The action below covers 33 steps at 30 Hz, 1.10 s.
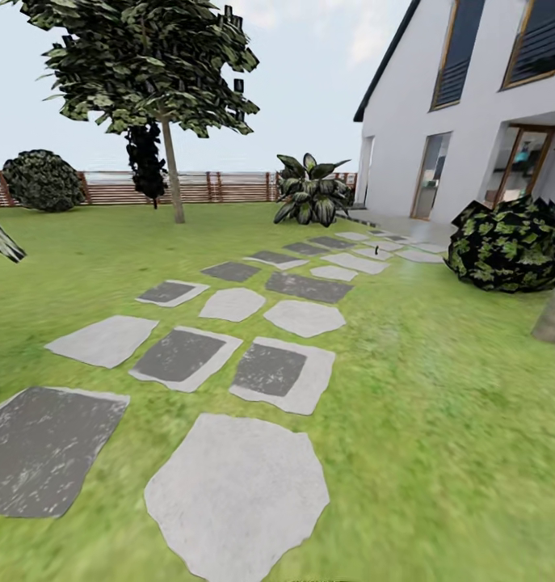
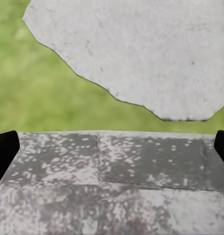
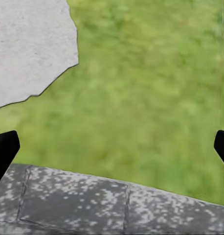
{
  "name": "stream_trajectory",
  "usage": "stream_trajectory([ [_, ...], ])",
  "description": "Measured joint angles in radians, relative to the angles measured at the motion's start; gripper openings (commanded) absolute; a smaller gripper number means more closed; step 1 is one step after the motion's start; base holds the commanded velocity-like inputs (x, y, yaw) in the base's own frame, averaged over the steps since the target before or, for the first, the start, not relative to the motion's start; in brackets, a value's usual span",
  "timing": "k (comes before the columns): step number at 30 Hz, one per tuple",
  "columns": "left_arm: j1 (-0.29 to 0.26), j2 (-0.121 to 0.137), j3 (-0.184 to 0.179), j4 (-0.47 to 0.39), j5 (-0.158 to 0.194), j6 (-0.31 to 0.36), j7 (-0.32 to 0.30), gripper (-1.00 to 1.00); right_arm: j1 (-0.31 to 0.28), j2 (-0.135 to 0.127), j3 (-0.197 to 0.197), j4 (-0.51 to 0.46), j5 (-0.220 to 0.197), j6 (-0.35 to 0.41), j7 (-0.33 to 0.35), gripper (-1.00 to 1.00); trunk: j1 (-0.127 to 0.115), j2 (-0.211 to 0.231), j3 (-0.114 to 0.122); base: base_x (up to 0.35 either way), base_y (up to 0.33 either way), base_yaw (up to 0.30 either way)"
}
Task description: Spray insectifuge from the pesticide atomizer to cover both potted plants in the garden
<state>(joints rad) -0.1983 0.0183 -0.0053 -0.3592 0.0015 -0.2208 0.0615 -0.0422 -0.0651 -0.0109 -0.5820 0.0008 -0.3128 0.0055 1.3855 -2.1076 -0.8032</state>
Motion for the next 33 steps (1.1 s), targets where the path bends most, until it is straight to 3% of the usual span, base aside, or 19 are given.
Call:
stream_trajectory([
  [16,0.001,0.002,0.001,0.000,0.003,0.000,0.000,1.00,0.000,0.000,0.002,0.001,0.001,0.000,0.000,1.00,0.000,0.000,-0.014,0.020,0.000,-0.272],
  [23,0.000,0.002,0.001,0.000,-0.001,0.000,0.000,1.00,0.000,0.000,0.000,0.000,0.000,0.000,-0.001,1.00,-0.001,0.000,-0.020,0.290,0.000,-0.247],
  [33,0.000,0.002,0.000,0.000,-0.007,0.000,0.000,1.00,0.000,0.001,0.000,0.000,-0.001,-0.002,-0.001,1.00,-0.001,0.000,-0.022,0.336,0.000,-0.034],
])
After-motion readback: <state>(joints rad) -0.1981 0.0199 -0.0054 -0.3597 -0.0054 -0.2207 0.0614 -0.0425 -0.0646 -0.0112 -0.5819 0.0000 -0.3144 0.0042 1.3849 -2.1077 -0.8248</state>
